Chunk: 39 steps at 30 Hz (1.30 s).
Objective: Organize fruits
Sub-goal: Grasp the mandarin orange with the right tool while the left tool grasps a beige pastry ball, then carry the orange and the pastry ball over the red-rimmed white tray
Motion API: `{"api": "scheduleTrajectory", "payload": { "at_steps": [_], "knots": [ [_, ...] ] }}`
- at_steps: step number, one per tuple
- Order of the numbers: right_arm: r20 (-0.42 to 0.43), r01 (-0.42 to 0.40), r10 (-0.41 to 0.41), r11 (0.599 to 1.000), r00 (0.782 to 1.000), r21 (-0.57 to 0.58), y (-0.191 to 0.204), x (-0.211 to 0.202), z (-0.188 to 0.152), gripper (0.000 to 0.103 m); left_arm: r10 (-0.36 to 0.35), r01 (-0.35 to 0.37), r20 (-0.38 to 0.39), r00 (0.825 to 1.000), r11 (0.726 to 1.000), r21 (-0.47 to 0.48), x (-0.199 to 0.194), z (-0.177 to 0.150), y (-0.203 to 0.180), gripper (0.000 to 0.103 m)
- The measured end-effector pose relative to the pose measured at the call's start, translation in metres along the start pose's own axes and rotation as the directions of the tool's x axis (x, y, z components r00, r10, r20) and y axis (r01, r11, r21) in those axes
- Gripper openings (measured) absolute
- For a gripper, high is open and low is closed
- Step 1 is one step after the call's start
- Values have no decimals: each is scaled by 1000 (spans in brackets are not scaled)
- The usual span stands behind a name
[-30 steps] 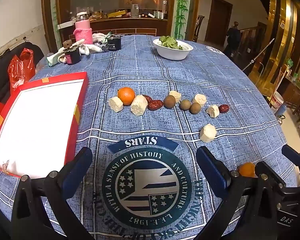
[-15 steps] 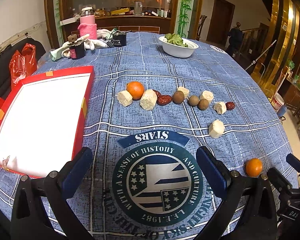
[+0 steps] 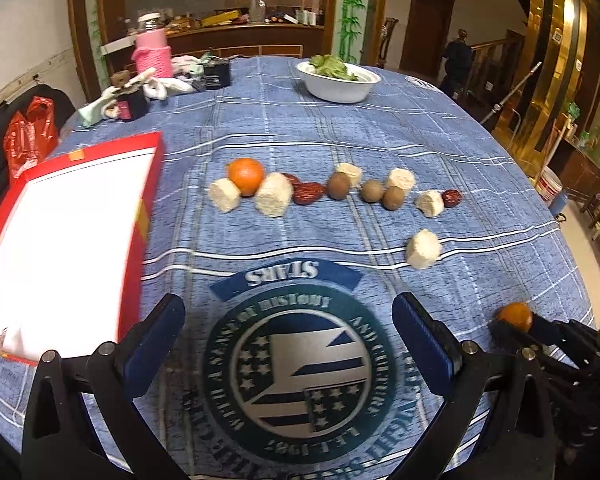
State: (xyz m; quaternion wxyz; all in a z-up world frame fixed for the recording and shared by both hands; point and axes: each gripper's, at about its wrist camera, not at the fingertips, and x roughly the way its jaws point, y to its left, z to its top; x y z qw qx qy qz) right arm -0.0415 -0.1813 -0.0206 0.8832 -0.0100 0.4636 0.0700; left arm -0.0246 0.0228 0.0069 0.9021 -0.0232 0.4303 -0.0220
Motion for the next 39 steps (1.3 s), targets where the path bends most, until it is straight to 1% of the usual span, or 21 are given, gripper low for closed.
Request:
{"api": "scheduleTrajectory", "payload": {
  "at_steps": [2, 4, 6, 7, 8, 10, 11, 12, 13, 15, 16, 17, 18, 19, 22, 23, 26, 32, 34, 37, 39],
  "knots": [
    [-4, -20, 20, 1000, 1000, 6, -2, -1, 1, 33, -22, 22, -9, 1000, 1000, 16, 3, 4, -11, 103],
    [10, -23, 23, 1000, 1000, 22, -8, -4, 1, 33, -35, 35, -8, 999, 998, 42, 5, 9, -23, 103],
    [23, -31, 30, 998, 999, 55, -18, -6, 1, 33, -53, 52, -1, 999, 994, 98, 11, 15, -45, 102],
    [30, -22, 20, 998, 999, 61, -23, -7, 1, 34, -61, 62, -7, 998, 991, 119, 14, 18, -53, 100],
    [37, -29, 26, 997, 999, 72, -26, -8, 1, 34, -79, 82, -26, 997, 986, 148, 20, 21, -67, 94],
    [43, -25, 21, 996, 999, 82, -34, -10, -1, 34, -109, 116, -50, 993, 978, 176, 29, 25, -81, 86],
    [47, -24, 20, 996, 999, 92, -39, -11, -1, 34, -101, 111, -58, 993, 976, 188, 36, 27, -88, 71],
    [47, -26, 22, 995, 999, 101, -43, -13, -2, 34, -91, 104, -73, 993, 976, 193, 43, 28, -92, 60],
    [50, -33, 28, 994, 998, 108, -46, -14, -2, 34, -98, 116, -101, 990, 974, 193, 52, 29, -96, 56],
    [58, -38, 31, 992, 998, 124, -53, -17, -4, 34, -95, 123, -152, 984, 974, 189, 68, 30, -98, 42],
    [60, -40, 33, 991, 998, 129, -55, -18, -4, 34, -91, 118, -140, 986, 974, 195, 69, 30, -98, 41],
    [65, -45, 36, 990, 997, 134, -58, -18, -4, 34, -81, 105, -120, 990, 972, 211, 68, 30, -99, 27],
    [71, -51, 41, 989, 997, 140, -59, -19, -4, 34, -85, 110, -119, 989, 970, 216, 67, 31, -99, 24],
    [74, -54, 43, 988, 996, 143, -60, -20, -4, 34, -85, 108, -116, 990, 971, 212, 66, 31, -98, 24],
    [79, -61, 50, 988, 996, 143, -59, -20, -3, 34, -83, 94, -62, 995, 973, 211, 54, 29, -93, 24],
    [80, -63, 52, 988, 995, 141, -58, -21, -2, 34, -92, 100, -52, 994, 976, 195, 49, 29, -88, 24],
    [91, -68, 57, 991, 994, 119, -49, -24, 2, 34, -87, 87, -8, 996, 983, 163, 36, 26, -78, 24],
    [109, -88, 82, 995, 991, 54, -19, -24, 13, 34, -36, 33, 47, 998, 998, 61, 14, 13, -38, 24],
    [113, -98, 93, 995, 989, 33, -8, -23, 15, 34, -28, 26, 61, 998, 999, 32, 10, 11, -24, 24],
    [113, -122, 120, 992, 986, 9, 10, -21, 15, 34, 3, -2, 88, 996, 1000, -11, 0, 5, -3, 24],
    [111, -133, 133, 991, 985, -5, 20, -20, 13, 34, 11, -7, 97, 995, 999, -44, -4, 4, 12, 24]
  ]
}}
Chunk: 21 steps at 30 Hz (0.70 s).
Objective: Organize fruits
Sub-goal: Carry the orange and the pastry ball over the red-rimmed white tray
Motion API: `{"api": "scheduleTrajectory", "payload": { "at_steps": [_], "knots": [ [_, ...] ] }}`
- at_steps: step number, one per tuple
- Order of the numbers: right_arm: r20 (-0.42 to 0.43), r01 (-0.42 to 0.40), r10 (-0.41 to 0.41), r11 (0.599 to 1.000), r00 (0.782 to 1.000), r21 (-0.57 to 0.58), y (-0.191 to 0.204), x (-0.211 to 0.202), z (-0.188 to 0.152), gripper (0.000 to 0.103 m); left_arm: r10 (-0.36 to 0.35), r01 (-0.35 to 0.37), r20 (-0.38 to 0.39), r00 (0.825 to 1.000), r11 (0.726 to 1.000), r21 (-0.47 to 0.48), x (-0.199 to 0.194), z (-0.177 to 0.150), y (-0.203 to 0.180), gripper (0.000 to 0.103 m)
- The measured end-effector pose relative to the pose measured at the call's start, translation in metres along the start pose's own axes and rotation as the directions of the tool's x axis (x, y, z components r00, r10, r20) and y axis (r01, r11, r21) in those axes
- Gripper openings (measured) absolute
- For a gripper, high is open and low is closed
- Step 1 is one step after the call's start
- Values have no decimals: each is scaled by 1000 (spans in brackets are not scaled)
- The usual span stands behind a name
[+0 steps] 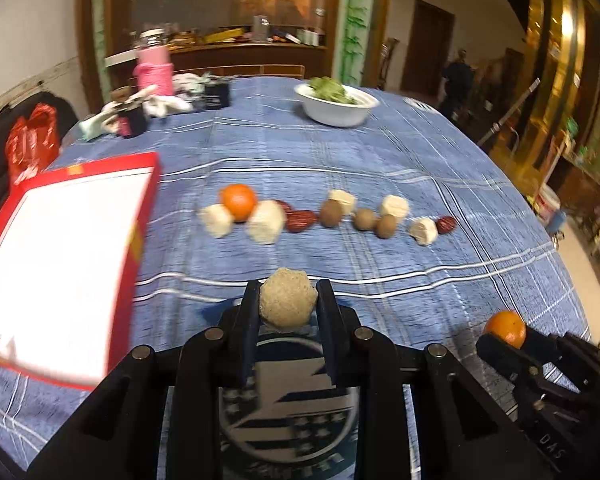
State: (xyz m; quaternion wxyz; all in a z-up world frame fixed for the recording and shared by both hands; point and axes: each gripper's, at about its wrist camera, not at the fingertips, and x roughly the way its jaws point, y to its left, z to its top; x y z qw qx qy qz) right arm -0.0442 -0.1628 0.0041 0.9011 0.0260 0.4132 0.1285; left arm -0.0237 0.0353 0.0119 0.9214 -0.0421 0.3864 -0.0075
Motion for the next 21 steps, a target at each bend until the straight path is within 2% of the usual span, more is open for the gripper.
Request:
{"api": "scheduleTrajectory", "payload": {
  "at_steps": [6, 10, 15, 21],
  "knots": [
    [-18, -26, 25, 998, 1000, -51, 29, 7, -1, 34, 22, -20, 22, 1000, 996, -81, -14, 3, 35, 25],
    [-15, -42, 41, 996, 999, -85, 47, 7, 2, 34, 66, -60, 31, 997, 988, -145, -20, 4, 67, 25],
    [-7, -73, 73, 990, 997, -124, 71, 10, 8, 34, 143, -133, 23, 989, 962, -237, -24, 8, 112, 25],
    [12, -157, 163, 967, 987, -199, 118, 20, 26, 33, 250, -238, 0, 968, 920, -312, -28, 10, 156, 25]
  ]
}}
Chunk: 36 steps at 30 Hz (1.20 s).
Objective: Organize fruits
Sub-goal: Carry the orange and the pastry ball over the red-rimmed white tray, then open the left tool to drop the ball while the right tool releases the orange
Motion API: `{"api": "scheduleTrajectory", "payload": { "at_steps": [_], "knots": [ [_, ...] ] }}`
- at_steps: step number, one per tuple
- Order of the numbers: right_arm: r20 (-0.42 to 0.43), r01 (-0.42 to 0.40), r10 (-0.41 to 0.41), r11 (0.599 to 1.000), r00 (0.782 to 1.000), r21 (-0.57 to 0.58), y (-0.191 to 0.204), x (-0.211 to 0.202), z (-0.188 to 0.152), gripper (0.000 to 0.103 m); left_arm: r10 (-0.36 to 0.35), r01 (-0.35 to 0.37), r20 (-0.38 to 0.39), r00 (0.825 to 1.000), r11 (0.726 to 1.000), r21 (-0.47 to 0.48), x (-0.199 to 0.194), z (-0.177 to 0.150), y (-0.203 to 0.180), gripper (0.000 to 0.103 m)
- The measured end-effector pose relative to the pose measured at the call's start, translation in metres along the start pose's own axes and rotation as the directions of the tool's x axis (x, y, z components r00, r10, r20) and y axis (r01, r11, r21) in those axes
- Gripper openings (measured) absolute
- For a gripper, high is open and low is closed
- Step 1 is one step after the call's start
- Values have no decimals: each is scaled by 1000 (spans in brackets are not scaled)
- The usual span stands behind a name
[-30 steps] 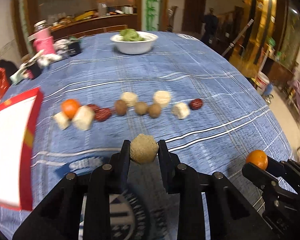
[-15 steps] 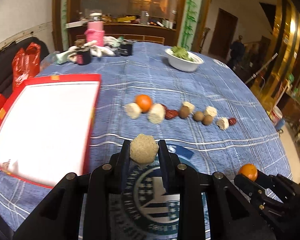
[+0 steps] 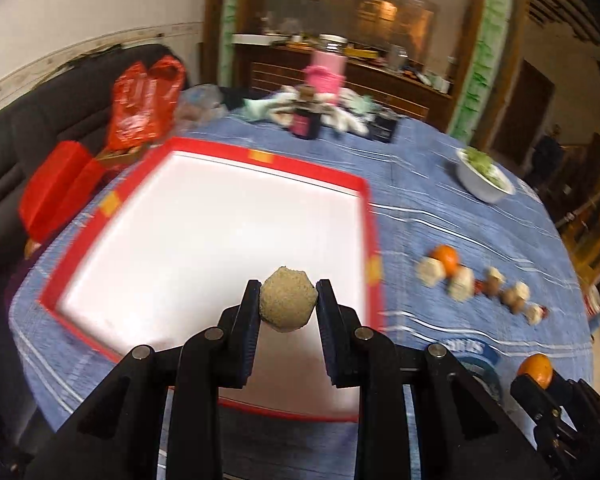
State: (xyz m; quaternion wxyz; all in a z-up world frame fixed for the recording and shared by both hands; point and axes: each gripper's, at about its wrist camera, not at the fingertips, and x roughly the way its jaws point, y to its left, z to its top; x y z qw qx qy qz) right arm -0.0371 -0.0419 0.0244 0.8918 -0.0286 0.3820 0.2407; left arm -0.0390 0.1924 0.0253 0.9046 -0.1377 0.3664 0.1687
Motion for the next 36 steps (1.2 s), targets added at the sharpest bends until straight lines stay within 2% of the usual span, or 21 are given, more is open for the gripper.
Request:
{"api": "scheduleTrajectory", "payload": {
  "at_steps": [6, 11, 16, 24, 36],
  "knots": [
    [12, -97, 98, 993, 995, -66, 46, 26, 23, 33, 94, -94, -16, 995, 995, -42, 10, 6, 31, 25],
    [0, -149, 150, 983, 989, -105, 77, 54, 41, 33, 140, -142, -27, 990, 988, -65, 18, 11, 52, 25],
    [-21, -157, 156, 980, 988, -125, 96, 79, 52, 33, 165, -169, -55, 985, 983, -72, 35, 18, 66, 25],
    [-82, -163, 152, 976, 985, -143, 110, 107, 51, 33, 189, -196, -95, 977, 978, -74, 49, 18, 80, 25],
    [-120, -166, 148, 972, 982, -164, 124, 121, 43, 33, 210, -219, -116, 971, 973, -68, 55, 17, 90, 25]
  ]
}}
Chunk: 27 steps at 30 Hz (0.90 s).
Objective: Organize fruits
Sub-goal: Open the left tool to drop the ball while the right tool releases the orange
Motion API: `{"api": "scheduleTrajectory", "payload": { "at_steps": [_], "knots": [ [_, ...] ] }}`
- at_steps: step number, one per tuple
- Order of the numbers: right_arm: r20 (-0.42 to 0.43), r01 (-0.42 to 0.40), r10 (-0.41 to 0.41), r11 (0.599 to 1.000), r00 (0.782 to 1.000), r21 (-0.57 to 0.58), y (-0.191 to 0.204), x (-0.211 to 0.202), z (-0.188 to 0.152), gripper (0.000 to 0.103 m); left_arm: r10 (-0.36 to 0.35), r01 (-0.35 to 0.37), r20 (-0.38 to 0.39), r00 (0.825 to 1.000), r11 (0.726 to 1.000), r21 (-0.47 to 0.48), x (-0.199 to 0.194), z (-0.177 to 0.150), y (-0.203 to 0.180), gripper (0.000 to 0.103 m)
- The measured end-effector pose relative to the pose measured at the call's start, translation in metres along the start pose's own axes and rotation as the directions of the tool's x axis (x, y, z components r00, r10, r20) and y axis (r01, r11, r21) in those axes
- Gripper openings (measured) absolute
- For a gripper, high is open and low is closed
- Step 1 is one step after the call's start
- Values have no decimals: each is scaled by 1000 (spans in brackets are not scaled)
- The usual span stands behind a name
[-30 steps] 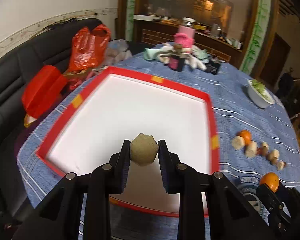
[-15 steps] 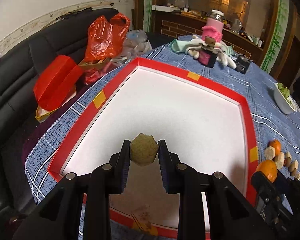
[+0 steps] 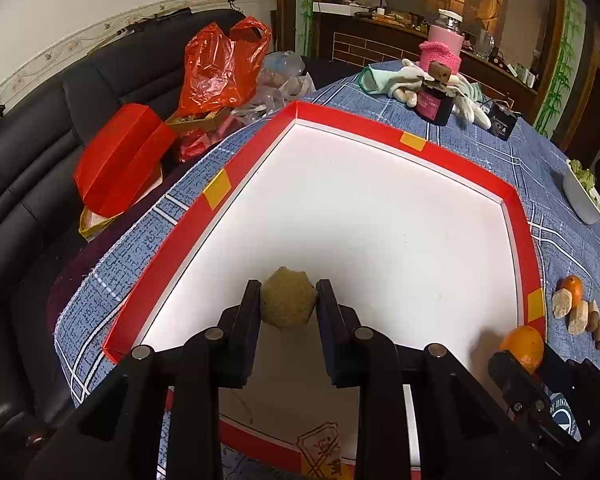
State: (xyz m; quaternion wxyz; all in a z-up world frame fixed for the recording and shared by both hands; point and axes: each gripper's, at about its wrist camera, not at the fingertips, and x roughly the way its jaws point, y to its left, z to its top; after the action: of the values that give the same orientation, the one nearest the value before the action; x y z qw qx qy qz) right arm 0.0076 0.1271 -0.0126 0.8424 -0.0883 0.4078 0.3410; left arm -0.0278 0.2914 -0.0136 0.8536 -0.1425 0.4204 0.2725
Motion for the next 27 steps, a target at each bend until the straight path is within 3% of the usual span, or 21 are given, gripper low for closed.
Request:
{"api": "scheduleTrajectory", "payload": {
  "at_steps": [8, 10, 11, 12, 14, 20, 23, 27],
  "knots": [
    [-16, 0, 0, 1000, 1000, 15, 1, 2, -2, 35, -3, 3, -27, 1000, 1000, 14, 3, -5, 4, 25],
    [-20, -3, 4, 1000, 1000, 18, 2, 0, -4, 43, 2, -2, -34, 999, 1000, 9, 2, -5, 6, 27],
    [-14, -6, 6, 1000, 1000, 15, 3, -2, -4, 48, 9, -8, -38, 999, 1000, 5, 2, -5, 8, 37],
    [-10, -4, 4, 1000, 1000, 10, 5, -6, -6, 60, 16, -16, -38, 999, 1000, 1, 2, -5, 10, 56],
    [12, -14, 14, 1000, 1000, 1, 9, -16, -11, 69, 29, -30, -10, 1000, 1000, -8, -3, -7, 14, 70],
    [27, -27, 29, 998, 999, -48, 26, -39, -39, 70, 48, -49, 31, 998, 999, 23, -15, -12, 17, 71],
    [-7, -57, 57, 996, 998, -68, 36, -43, -48, 70, 54, -56, 41, 998, 998, 33, -16, -15, 20, 71],
    [-21, -34, 31, 993, 999, -116, 52, -42, -56, 76, 64, -66, 37, 997, 997, 30, -15, -19, 30, 72]
  ]
}}
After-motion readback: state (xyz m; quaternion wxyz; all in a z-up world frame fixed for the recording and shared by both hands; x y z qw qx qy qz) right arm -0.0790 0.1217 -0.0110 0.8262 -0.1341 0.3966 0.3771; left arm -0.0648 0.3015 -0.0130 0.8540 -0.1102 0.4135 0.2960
